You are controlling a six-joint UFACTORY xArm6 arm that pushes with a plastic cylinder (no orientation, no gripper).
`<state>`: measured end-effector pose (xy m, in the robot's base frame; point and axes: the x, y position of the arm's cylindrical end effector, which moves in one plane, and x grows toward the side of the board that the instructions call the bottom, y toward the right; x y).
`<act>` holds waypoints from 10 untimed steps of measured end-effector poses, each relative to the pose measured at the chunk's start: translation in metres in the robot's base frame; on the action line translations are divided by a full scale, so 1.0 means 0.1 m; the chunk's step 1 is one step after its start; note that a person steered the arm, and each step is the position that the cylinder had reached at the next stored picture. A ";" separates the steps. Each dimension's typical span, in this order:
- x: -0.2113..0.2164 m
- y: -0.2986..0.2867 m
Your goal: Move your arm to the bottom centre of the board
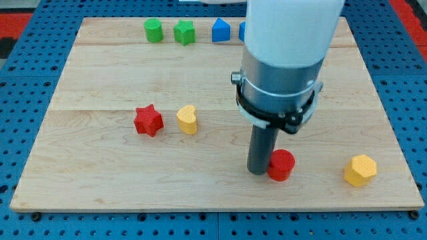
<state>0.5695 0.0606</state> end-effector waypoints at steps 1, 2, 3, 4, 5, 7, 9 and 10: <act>0.06 0.09; 0.12 -0.36; 0.03 -0.63; -0.12 -0.63; -0.13 -0.62; -0.14 -0.55; -0.15 -0.53; -0.15 -0.52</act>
<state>0.5550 0.0083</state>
